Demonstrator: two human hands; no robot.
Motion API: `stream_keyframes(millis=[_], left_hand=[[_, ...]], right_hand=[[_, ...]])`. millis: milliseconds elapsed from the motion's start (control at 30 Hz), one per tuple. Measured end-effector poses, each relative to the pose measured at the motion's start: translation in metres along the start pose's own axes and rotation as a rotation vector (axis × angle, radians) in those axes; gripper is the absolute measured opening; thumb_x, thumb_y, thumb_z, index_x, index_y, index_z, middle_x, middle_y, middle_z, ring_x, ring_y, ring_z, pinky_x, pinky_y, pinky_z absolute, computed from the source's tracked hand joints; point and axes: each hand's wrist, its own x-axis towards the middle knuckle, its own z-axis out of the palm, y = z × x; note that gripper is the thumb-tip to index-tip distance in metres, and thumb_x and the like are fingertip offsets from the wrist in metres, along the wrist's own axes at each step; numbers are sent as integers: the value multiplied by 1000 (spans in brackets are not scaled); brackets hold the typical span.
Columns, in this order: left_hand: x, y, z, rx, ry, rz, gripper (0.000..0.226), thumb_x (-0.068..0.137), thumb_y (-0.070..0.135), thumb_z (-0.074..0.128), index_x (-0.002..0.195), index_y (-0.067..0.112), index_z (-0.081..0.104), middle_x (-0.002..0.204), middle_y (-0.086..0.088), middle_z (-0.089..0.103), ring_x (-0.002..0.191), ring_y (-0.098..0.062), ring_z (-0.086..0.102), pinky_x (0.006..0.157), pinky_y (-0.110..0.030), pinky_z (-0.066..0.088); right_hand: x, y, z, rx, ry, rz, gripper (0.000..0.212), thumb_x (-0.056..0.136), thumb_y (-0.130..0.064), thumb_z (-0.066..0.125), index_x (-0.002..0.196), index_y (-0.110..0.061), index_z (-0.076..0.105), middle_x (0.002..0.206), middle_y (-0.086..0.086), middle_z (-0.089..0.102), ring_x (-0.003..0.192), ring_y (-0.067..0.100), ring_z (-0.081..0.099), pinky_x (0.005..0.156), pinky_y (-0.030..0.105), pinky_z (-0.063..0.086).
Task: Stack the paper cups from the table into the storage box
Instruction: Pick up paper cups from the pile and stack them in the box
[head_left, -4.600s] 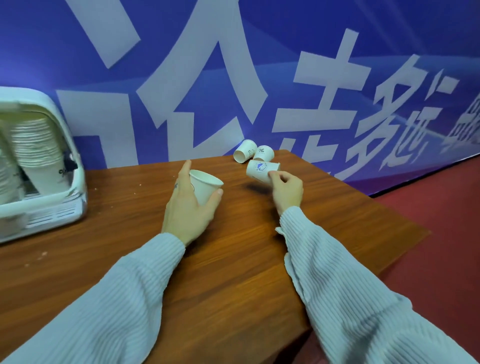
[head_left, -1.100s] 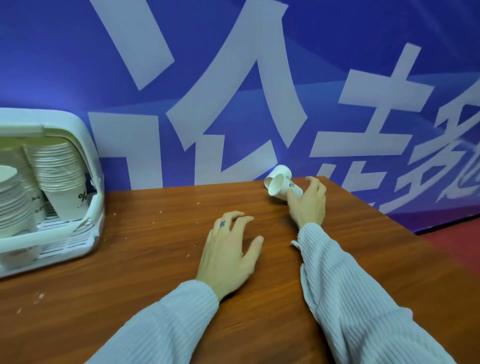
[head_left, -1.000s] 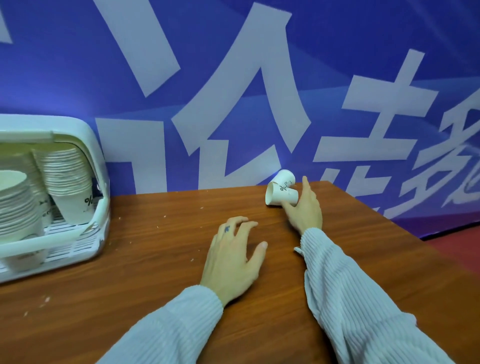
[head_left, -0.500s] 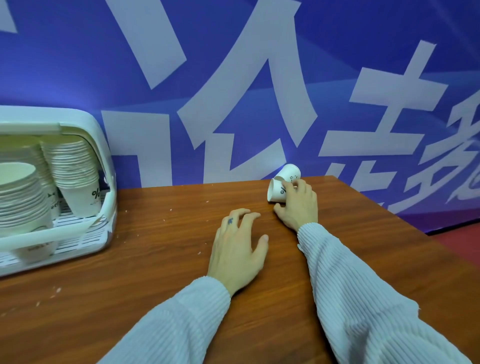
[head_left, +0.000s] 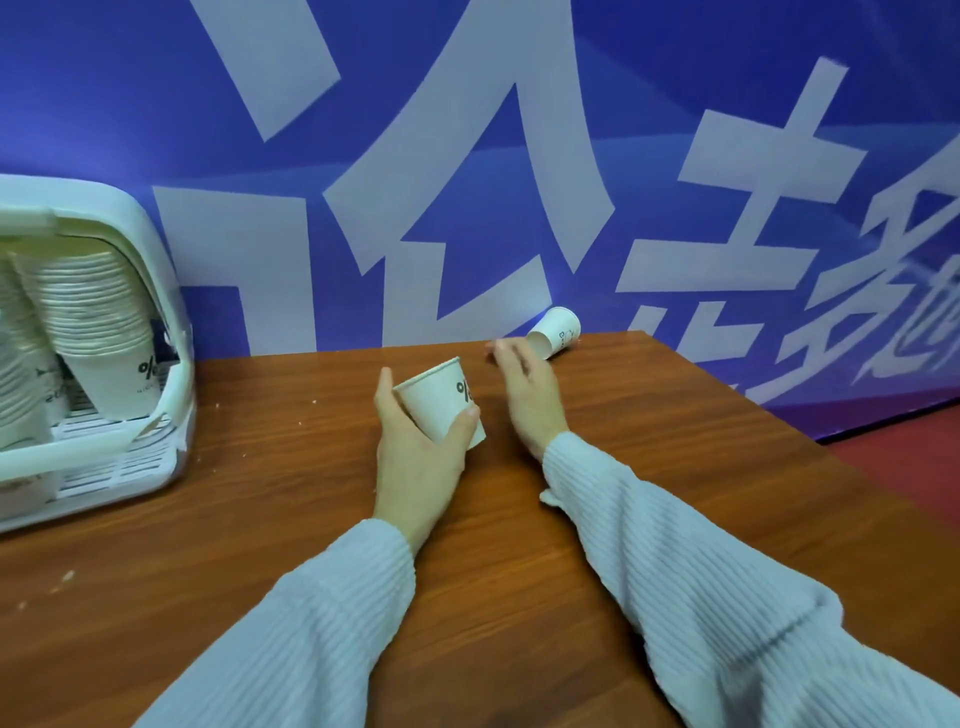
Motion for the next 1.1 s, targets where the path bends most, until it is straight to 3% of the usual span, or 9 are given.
stream_keyframes(millis=[100,200,333,467,567,633,700,800,1100], left_hand=[[-1,-5,4,40,-10,34,106,86,43,79,157,48,0,145,8,46,121,-12,53,97,-37,53],[-1,-8,4,88,-7,61,106,85,44,79,155,52,0,143,11,47,122,-12,54,102,-42,52],[2,-11,7,122,-34,92,106,84,46,78,153,55,-2,139,13,47,119,-11,55,98,-40,53],[4,-13,10,139,-41,104,108,83,45,79,152,56,-4,139,16,44,117,-10,54,96,-39,55],[6,-13,9,140,-10,120,108,84,46,78,150,61,-5,144,11,47,120,-12,55,98,-45,55],[7,-11,8,141,5,115,108,84,45,78,151,59,-6,145,8,48,121,-14,55,101,-45,53],[7,-9,8,145,10,105,108,86,43,77,154,54,-6,146,6,47,122,-14,54,102,-42,51],[6,-6,7,132,24,94,106,86,41,76,155,51,-4,147,4,47,124,-17,53,103,-45,51],[-13,23,-30,104,104,181,86,89,46,73,151,50,13,147,6,45,122,-16,53,99,-45,54]], right_hand=[[46,23,-10,-249,282,112,35,95,-39,58,126,-26,66,129,-2,66,117,20,60,105,42,49],[73,54,-7,-675,251,196,51,96,-40,54,146,-29,53,162,5,36,142,31,40,114,44,37],[102,79,-6,-891,242,213,73,96,-56,52,161,-33,26,172,16,5,156,37,14,125,49,21],[119,86,-7,-733,238,396,76,94,-62,56,157,-29,28,171,19,6,152,42,21,122,53,27],[114,78,-8,-626,338,277,51,95,-49,63,132,-20,43,150,15,40,124,42,56,92,46,50],[106,70,-8,-565,339,229,53,92,-42,67,133,-21,41,140,10,45,112,38,62,81,40,49],[92,58,-6,-526,224,253,76,88,-45,68,152,-31,30,150,7,40,122,32,56,92,42,50],[62,37,0,-498,89,284,75,89,-53,60,156,-37,31,146,4,53,126,30,56,103,46,49],[-41,-33,9,95,93,290,60,83,-23,83,126,-27,40,120,2,58,100,20,68,80,43,64]])
